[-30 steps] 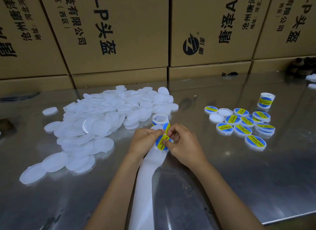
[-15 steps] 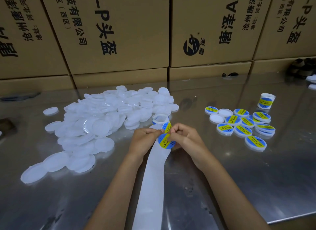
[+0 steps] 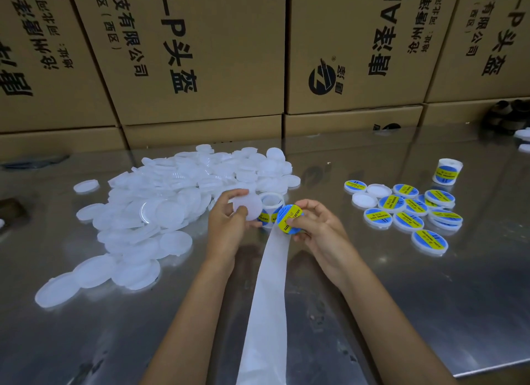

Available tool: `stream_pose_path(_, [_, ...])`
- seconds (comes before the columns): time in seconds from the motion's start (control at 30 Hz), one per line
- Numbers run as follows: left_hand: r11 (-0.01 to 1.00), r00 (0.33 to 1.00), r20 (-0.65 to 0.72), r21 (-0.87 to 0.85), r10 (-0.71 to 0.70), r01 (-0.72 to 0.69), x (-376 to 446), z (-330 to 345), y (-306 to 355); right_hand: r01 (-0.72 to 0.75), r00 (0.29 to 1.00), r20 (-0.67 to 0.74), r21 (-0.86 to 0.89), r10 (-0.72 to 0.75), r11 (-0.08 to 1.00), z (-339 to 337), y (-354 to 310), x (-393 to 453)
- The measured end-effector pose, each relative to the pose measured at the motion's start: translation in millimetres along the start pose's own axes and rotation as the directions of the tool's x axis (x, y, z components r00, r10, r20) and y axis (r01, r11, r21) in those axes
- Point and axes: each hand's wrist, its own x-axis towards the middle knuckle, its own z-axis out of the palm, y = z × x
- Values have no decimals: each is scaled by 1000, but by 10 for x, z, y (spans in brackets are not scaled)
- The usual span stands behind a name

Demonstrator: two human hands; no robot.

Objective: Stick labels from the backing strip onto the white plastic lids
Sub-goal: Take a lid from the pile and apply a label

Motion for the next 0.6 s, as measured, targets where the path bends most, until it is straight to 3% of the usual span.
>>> stream_pose_path(0.23, [996, 984, 174, -85, 27, -12, -44, 23, 44, 7, 1000, 18, -20, -7, 1000, 11, -15, -20])
stream_pose_path(0.43, [995, 930, 366, -98, 37, -1, -142, 108, 63, 103, 991, -74, -71, -108, 992, 45, -6, -19])
stream_pose_path(0.6, [994, 900, 434, -107, 37, 10, -220, 156, 94, 195, 967, -140, -128, -212, 973, 68, 6, -5])
